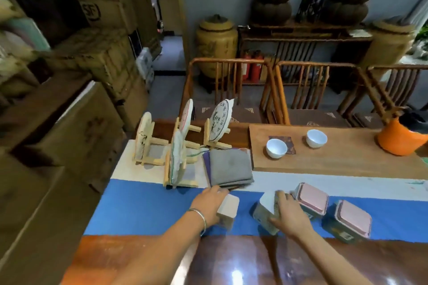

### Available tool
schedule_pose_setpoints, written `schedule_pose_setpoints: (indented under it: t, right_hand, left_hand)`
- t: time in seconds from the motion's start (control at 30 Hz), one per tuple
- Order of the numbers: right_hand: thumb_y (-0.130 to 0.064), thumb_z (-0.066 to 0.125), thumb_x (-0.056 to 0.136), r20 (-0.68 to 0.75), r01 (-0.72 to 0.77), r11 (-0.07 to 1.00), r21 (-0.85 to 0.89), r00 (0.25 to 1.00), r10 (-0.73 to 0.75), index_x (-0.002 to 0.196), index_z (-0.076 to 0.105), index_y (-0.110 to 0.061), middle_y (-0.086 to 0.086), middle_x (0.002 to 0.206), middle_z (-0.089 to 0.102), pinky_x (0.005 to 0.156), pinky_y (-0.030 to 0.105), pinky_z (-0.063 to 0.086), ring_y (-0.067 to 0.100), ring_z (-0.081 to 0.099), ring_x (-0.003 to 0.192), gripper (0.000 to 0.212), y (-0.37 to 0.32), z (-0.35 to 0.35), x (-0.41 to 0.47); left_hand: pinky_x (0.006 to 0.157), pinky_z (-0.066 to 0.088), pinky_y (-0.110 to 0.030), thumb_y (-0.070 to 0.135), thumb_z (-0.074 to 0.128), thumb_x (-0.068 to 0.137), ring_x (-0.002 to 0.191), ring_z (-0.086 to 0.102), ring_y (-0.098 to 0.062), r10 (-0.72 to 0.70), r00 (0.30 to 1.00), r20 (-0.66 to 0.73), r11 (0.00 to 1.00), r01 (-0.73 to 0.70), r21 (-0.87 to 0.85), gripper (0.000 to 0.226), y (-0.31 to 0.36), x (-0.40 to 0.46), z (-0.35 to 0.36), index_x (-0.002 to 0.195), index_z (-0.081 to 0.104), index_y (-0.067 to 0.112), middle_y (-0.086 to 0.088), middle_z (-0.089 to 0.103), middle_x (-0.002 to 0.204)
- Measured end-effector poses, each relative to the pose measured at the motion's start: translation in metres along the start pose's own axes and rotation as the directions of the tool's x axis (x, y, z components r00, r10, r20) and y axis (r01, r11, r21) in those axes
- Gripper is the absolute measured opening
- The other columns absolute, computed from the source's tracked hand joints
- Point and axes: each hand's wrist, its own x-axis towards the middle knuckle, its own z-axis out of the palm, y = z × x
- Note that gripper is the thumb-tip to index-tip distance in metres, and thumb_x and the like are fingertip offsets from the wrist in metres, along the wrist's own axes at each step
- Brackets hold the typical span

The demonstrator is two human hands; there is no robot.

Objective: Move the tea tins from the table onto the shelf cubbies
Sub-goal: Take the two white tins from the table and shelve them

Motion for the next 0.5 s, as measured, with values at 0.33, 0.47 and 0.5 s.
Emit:
schedule_pose_setpoints:
  t: [0.33,0.47,0.5]
  right_hand:
    - [-0.040,0.063,0.076,0.102,0.296,0.952,-0.078,0.952,-0.287,0.124,0.036,-0.018,0.007,0.114,0.048,0.080,0.034,0.040,0.028,0.050,0.103,0.060,0.016,-0.002,0.032]
    - [-0.044,0.062,0.069,0.202,0.432,0.898,-0.080,0.889,-0.410,0.128,0.038,-0.023,0.004,0.119,0.048,0.086,0.032,0.043,0.024,0.047,0.107,0.067,0.006,0.004,0.024]
    - [-0.045,0.061,0.069,0.217,0.460,0.885,-0.077,0.874,-0.436,0.128,0.038,-0.024,0.003,0.119,0.048,0.087,0.032,0.043,0.023,0.047,0.107,0.067,-0.003,0.006,0.022]
  left_hand:
    - [0.080,0.046,-0.037,0.036,0.074,0.074,0.109,0.050,-0.029,-0.153,0.988,0.002,0.980,0.152,-0.126,0.059,-0.013,-0.022,0.011,0.122,0.044,0.020,-0.007,0.047,0.118]
    - [0.089,0.048,-0.041,0.040,0.080,0.065,0.107,0.052,-0.024,-0.252,0.966,0.062,0.949,0.259,-0.177,0.066,-0.035,-0.058,0.011,0.118,0.046,0.025,-0.003,0.052,0.116]
    - [0.090,0.048,-0.041,0.042,0.081,0.064,0.108,0.051,-0.024,-0.286,0.957,0.057,0.938,0.291,-0.190,0.067,-0.041,-0.071,0.013,0.119,0.047,0.026,-0.002,0.052,0.117]
